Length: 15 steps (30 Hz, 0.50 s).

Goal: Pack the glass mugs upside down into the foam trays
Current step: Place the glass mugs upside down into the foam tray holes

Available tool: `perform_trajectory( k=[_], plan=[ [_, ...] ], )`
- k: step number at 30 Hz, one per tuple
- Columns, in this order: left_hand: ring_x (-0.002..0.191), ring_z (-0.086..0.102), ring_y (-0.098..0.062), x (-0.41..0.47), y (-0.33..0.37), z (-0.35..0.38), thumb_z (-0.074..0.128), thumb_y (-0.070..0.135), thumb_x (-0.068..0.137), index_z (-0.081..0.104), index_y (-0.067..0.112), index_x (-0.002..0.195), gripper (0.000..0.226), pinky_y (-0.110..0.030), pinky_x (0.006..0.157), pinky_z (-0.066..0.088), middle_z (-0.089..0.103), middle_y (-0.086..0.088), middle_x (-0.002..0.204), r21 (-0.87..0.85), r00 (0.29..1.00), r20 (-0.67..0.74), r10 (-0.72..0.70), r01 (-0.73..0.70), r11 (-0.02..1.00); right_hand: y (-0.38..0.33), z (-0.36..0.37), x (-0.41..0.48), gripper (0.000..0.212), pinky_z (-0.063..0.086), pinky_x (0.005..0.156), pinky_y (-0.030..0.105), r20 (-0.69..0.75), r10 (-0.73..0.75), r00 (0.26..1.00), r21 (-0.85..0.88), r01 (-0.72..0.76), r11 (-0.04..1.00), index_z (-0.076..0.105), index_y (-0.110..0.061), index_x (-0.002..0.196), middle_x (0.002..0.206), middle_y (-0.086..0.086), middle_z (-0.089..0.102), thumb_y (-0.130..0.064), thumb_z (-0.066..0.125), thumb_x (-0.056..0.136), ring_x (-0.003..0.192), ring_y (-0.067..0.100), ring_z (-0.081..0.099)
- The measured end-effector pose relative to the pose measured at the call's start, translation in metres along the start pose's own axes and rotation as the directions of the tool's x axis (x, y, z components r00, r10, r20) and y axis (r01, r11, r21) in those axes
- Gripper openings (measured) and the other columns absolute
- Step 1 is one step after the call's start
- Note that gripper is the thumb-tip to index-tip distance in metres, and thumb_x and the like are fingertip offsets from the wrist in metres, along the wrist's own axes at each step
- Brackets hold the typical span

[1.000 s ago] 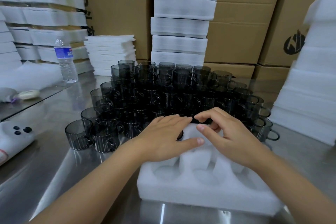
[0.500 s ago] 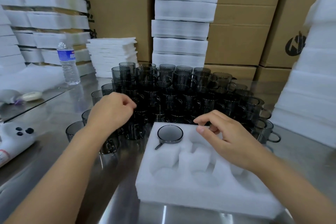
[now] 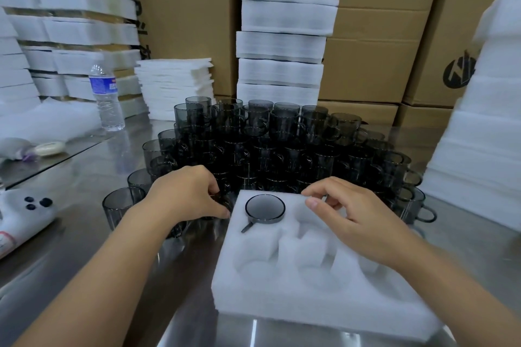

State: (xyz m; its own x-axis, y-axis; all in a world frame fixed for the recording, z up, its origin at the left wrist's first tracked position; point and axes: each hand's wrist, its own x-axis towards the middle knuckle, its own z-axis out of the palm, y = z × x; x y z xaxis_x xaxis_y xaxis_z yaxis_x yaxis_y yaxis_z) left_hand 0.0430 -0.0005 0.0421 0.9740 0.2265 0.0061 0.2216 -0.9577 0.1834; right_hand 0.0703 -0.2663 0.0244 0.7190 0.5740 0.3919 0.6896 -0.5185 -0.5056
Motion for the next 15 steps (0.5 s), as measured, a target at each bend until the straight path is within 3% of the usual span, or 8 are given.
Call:
perform_trajectory(
  k=[5,9,12,15],
  plan=[
    [0.091,0.062,-0.014,-0.001,0.003,0.001,0.072,0.038,0.079,0.068,0.029,0.100,0.024,-0.033,0.078,0.054,0.067,0.010,0.099,0.007,0.993,-0.112,0.023,-0.022,1.000,0.001,0.000,0.000,0.021,0.041,0.076,0.016,0.005,0.007,1.000,-0.002,-0.007,1.000,0.057,-0.040,0.094,0.096,-0.025,0.055,-0.053,0.042,0.088,0.089,0.002,0.054],
    [0.093,0.061,-0.016,-0.003,0.007,0.001,0.068,0.038,0.084,0.066,0.033,0.102,0.019,-0.030,0.072,0.049,0.066,0.010,0.101,0.005,0.970,-0.238,0.055,-0.055,0.998,0.002,0.001,0.000,0.025,0.042,0.075,0.016,0.005,0.004,1.000,-0.004,-0.004,1.000,0.057,-0.040,0.094,0.096,-0.024,0.056,-0.056,0.040,0.086,0.089,0.002,0.055],
    [0.093,0.061,-0.018,-0.006,0.011,0.000,0.064,0.038,0.087,0.065,0.033,0.106,0.019,-0.027,0.064,0.043,0.067,0.010,0.099,0.027,0.920,-0.382,0.081,-0.076,0.997,0.003,0.001,-0.001,0.024,0.042,0.075,0.018,0.008,0.005,1.000,0.001,-0.005,1.000,0.058,-0.039,0.095,0.093,-0.020,0.059,-0.054,0.041,0.087,0.089,0.002,0.055],
    [0.074,0.054,-0.014,-0.011,0.017,-0.001,0.063,0.040,0.087,0.067,0.034,0.103,0.017,-0.023,0.050,0.030,0.057,0.016,0.074,-0.002,0.831,-0.544,0.114,-0.137,0.991,0.004,0.000,0.000,0.022,0.042,0.076,0.018,0.013,0.009,1.000,-0.002,-0.009,1.000,0.058,-0.038,0.095,0.093,-0.019,0.060,-0.052,0.042,0.088,0.090,0.001,0.055]
  ],
)
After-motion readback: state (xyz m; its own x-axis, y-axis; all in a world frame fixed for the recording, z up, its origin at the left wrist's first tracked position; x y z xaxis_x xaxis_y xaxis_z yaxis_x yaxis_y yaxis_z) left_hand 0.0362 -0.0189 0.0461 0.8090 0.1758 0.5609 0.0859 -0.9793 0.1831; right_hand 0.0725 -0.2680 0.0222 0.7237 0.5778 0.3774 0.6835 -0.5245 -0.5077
